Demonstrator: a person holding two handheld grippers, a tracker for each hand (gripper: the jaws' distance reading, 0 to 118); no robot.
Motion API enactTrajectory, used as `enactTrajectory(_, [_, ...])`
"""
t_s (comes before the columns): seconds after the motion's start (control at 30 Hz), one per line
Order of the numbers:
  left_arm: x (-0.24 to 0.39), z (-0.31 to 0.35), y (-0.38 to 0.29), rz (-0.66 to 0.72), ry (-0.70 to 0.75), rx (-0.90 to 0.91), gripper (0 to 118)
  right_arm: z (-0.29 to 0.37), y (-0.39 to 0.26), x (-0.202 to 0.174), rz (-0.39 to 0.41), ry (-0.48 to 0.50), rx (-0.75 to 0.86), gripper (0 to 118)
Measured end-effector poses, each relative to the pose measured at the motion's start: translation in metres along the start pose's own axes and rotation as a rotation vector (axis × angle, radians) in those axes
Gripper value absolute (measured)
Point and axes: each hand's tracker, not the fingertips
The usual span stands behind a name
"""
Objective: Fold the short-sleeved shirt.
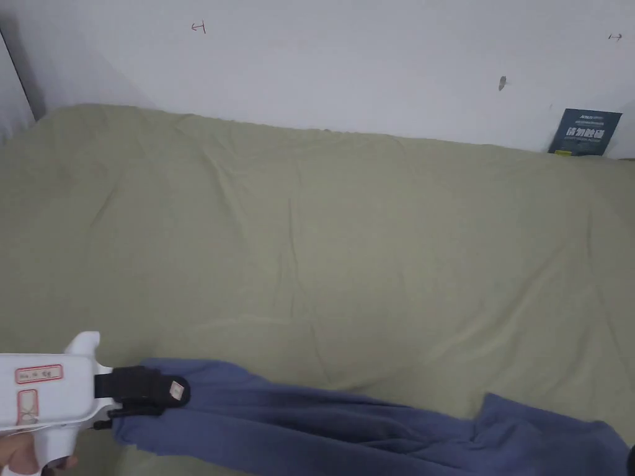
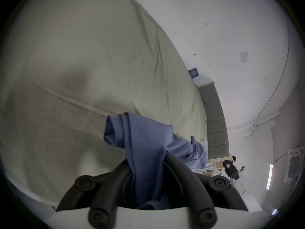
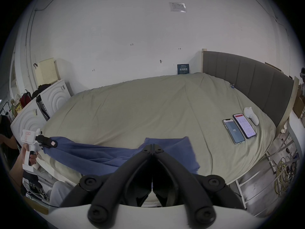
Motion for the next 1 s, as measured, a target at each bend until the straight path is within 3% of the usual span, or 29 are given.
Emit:
enactTrajectory(0.2, [0.001,0.055,0.004,-0.004,0.187,0.083,7,0.003,0.004,0.004,0.005,0.013,0.022,0])
enactTrajectory(0.33, [0.033,0.05,-0.005,-0.118,0.339,0.069,7,0.005,0.001,0.004,0.024,0.013,0.017,0])
enactTrajectory(0.37, [0.045,0.041,-0.009,-0.11,0.317,0.074,7,0.004,0.0,0.004,0.033,0.005,0.014,0])
enactTrajectory(0.57, [0.132,-0.003,-0.032,-0.382,0.529,0.075,7,0.007,-0.008,0.008,0.023,0.006,0.001,0])
enactTrajectory(0.67, [0.166,-0.038,-0.05,-0.468,0.534,0.014,7,0.009,-0.013,0.011,0.022,0.013,-0.006,0])
enactTrajectory(0.9, [0.197,-0.143,-0.091,-0.599,0.608,-0.079,10,0.011,-0.021,0.021,0.003,0.029,-0.024,0])
enactTrajectory(0.93, [0.197,-0.157,-0.097,-0.614,0.609,-0.1,33,0.012,-0.022,0.023,0.003,0.029,-0.025,0])
enactTrajectory(1.0, [0.195,-0.177,-0.105,-0.604,0.581,-0.109,105,0.012,-0.022,0.025,0.004,0.031,-0.029,0])
